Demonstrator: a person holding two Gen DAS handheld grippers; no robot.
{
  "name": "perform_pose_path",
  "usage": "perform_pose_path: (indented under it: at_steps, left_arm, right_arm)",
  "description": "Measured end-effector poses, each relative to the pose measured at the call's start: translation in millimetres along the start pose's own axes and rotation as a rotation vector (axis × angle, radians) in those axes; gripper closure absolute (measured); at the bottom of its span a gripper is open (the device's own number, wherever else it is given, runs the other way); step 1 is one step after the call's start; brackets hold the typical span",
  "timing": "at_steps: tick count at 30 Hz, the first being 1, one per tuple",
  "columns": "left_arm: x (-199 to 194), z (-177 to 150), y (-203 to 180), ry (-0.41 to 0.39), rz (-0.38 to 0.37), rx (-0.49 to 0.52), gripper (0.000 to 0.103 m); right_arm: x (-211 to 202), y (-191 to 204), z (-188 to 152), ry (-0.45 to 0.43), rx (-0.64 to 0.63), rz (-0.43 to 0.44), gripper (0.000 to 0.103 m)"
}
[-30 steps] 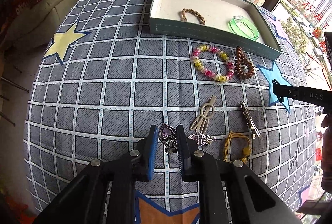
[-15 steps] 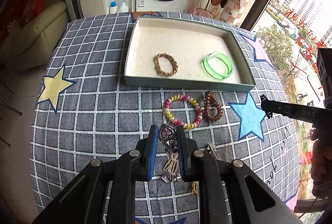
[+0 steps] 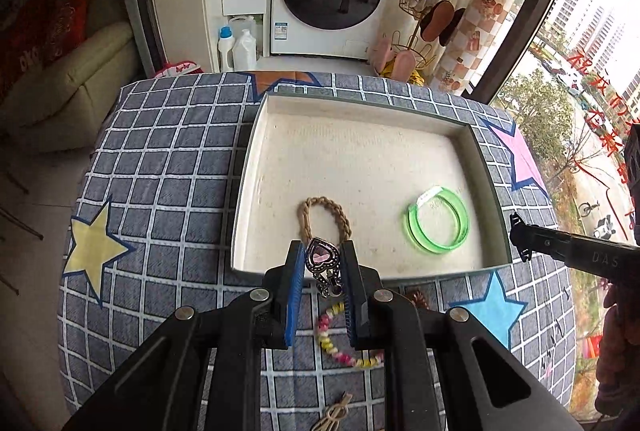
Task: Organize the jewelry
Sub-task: 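Carry the pendant and claw clip into the tray and open both tools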
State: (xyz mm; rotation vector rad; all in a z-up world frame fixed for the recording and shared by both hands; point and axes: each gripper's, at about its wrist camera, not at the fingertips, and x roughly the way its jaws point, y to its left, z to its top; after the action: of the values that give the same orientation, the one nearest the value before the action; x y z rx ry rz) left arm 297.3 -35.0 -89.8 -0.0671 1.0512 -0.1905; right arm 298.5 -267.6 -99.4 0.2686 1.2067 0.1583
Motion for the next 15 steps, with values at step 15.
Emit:
perform_pose_path:
  at_steps: [15]
  left_arm:
    - [75,32,0,0.043,0.088,-0.017,0.073]
  right_arm:
    - [53,-19,61,0.002,0.033,-0.025,0.077]
